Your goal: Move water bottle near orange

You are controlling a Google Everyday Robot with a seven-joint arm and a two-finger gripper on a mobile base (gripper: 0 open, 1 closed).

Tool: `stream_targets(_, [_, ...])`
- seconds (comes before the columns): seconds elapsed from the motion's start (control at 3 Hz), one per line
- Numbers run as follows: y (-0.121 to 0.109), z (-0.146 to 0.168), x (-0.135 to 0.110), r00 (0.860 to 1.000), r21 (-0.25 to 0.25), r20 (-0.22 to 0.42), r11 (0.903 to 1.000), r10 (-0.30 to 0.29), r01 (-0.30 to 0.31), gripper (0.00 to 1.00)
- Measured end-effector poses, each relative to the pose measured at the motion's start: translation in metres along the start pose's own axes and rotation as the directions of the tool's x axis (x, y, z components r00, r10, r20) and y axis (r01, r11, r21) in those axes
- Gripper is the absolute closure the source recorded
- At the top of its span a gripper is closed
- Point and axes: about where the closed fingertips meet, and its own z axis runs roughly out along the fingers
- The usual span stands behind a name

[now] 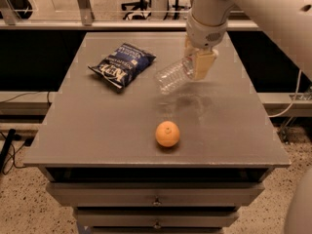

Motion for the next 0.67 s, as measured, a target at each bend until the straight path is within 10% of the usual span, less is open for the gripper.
stream_targets(0.67, [0.027, -0.002, 0.033, 0.987, -0.033, -0.094, 0.9902, 0.133, -0.136, 1.00])
